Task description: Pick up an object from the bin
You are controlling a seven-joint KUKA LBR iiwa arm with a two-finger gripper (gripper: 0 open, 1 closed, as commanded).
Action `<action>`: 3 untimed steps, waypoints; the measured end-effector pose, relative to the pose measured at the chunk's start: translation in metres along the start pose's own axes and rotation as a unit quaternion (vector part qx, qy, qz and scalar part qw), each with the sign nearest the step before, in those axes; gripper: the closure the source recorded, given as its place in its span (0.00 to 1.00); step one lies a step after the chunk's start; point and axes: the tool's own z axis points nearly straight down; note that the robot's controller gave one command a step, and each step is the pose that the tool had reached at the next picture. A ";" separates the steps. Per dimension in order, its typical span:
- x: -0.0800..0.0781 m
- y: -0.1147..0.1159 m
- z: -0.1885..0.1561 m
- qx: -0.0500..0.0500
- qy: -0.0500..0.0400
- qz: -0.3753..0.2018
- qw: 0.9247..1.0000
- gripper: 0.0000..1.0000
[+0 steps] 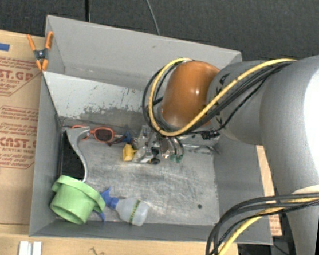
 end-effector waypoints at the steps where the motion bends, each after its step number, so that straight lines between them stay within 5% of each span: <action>1: 0.000 0.005 0.000 0.004 0.001 -0.008 1.000 1.00; 2: 0.007 0.027 -0.007 0.000 0.015 -0.123 0.992 1.00; 3: 0.007 0.004 -0.179 0.002 0.013 0.048 0.999 1.00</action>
Offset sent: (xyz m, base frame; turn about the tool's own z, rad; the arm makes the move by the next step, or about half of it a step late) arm -0.0102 0.0371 0.0178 -0.3532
